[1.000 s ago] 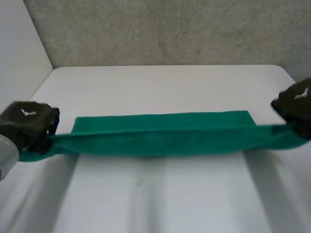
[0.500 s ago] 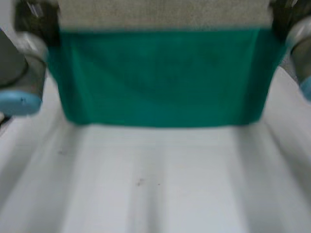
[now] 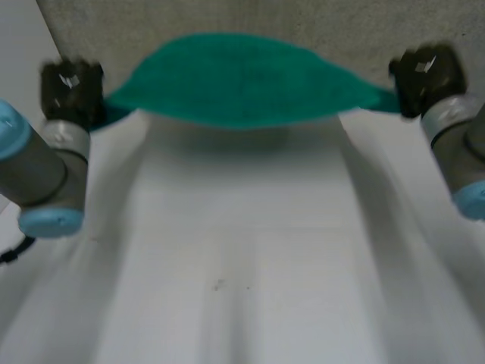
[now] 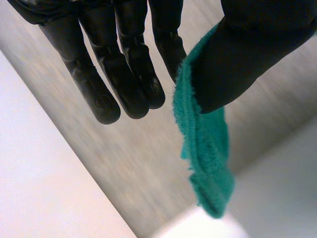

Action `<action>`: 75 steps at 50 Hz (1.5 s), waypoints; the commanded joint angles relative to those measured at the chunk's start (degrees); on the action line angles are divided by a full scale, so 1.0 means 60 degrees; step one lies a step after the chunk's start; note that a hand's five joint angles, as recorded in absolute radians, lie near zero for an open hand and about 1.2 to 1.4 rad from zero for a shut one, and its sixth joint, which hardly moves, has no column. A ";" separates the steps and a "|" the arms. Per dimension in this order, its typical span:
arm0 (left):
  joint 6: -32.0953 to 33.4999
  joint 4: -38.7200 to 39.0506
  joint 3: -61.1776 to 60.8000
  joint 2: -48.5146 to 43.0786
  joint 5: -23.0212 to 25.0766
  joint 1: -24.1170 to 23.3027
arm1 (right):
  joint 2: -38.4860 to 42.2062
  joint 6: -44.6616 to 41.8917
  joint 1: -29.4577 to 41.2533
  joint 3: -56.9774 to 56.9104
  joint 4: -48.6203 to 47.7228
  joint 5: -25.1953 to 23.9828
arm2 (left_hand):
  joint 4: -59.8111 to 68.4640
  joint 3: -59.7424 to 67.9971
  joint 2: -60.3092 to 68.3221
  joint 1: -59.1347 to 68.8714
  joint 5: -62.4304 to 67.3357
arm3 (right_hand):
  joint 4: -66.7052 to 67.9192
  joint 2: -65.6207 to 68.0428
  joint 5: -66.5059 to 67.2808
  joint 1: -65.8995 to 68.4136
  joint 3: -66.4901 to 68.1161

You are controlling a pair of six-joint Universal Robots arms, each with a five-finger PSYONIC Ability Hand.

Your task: Fold the towel.

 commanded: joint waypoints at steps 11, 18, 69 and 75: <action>0.1660 -0.3822 -0.3024 0.0609 -0.0062 -0.0103 | 0.0361 -0.1648 -0.0170 0.1752 0.4494 -0.0055 | 0.1926 0.1922 0.1877 0.2441 0.2334 | 0.1951 0.2075 0.2110 0.3887 0.2017; 0.2161 -0.7300 -0.4067 0.2545 0.0054 -0.0118 | -0.1690 -0.5218 -0.0973 0.4138 0.5890 -0.0039 | 0.1926 0.1922 0.1877 0.2441 0.2334 | 0.1951 0.2075 0.2110 0.3887 0.2017; 0.2366 -0.0478 0.3521 -0.4807 0.1021 -0.0367 | 0.6715 -0.1917 0.0402 -0.6141 0.0616 0.0209 | -0.9540 -0.9544 -0.9590 -0.9025 -0.9132 | -0.9715 -0.9592 -0.9557 -0.7780 -0.9650; 0.2322 -0.0389 0.2789 -0.3959 0.0992 -0.0367 | 0.5107 0.0119 0.0299 -0.5162 0.0777 0.0165 | -0.9508 -0.9512 -0.9558 -0.8993 -0.9100 | -0.9715 -0.9592 -0.9557 -0.7780 -0.9650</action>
